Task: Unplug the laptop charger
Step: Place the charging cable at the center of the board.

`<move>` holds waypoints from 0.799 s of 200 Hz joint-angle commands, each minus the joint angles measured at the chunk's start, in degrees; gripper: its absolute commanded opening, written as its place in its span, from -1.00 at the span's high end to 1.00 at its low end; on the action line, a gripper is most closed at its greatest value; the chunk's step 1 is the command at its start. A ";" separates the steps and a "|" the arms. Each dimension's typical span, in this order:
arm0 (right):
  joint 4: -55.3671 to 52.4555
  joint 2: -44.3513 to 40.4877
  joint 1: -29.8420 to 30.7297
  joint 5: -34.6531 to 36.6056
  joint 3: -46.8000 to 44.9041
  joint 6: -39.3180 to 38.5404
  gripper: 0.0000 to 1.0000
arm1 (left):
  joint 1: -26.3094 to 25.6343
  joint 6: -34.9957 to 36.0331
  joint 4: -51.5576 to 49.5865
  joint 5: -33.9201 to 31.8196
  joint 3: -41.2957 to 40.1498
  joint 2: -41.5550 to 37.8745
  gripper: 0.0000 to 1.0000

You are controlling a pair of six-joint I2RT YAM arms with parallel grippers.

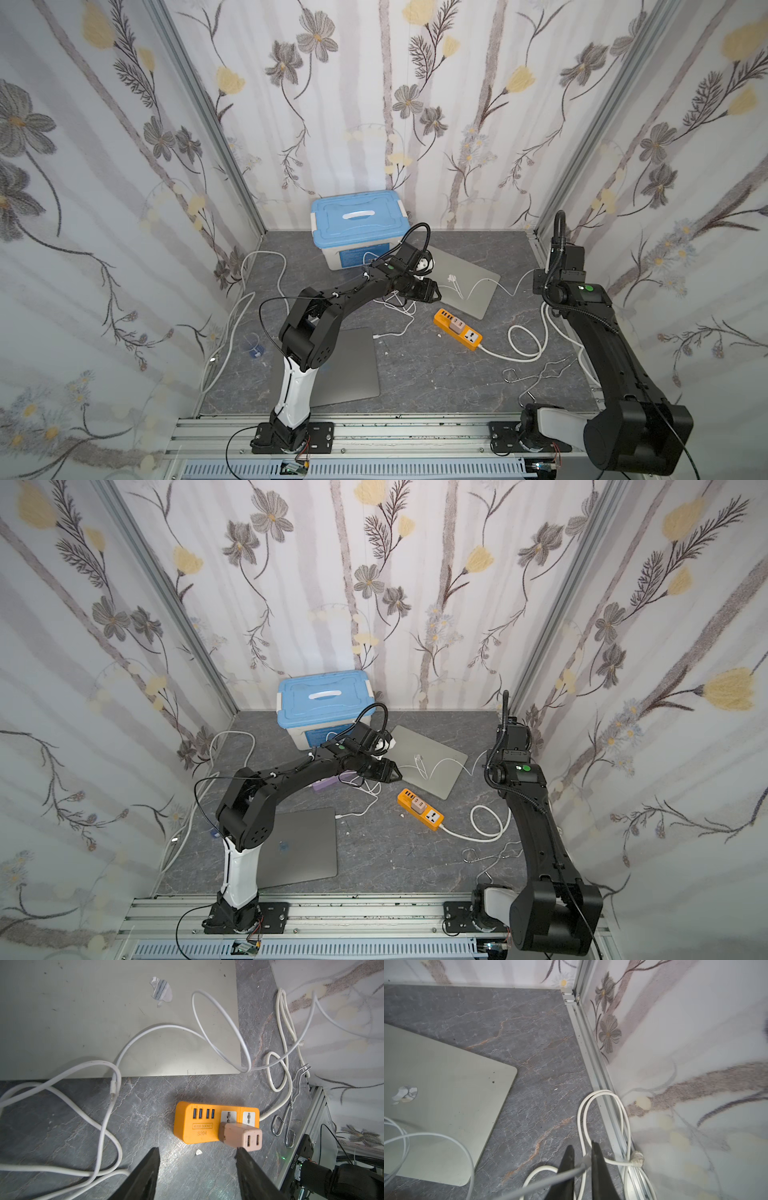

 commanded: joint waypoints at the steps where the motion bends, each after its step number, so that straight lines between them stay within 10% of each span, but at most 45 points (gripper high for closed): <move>1: 3.92 4.78 0.77 -5.85 -0.07 0.35 0.74 | -0.37 -0.27 1.98 0.65 0.17 0.71 -0.23; 95: 7.78 25.16 5.99 -13.25 7.91 0.77 0.11 | -0.20 3.30 -1.97 -10.36 -0.49 0.38 -0.23; 160: 10.64 11.67 8.62 -13.05 0.37 0.32 -0.39 | 0.79 5.70 -2.17 -6.00 -3.13 -1.39 -0.21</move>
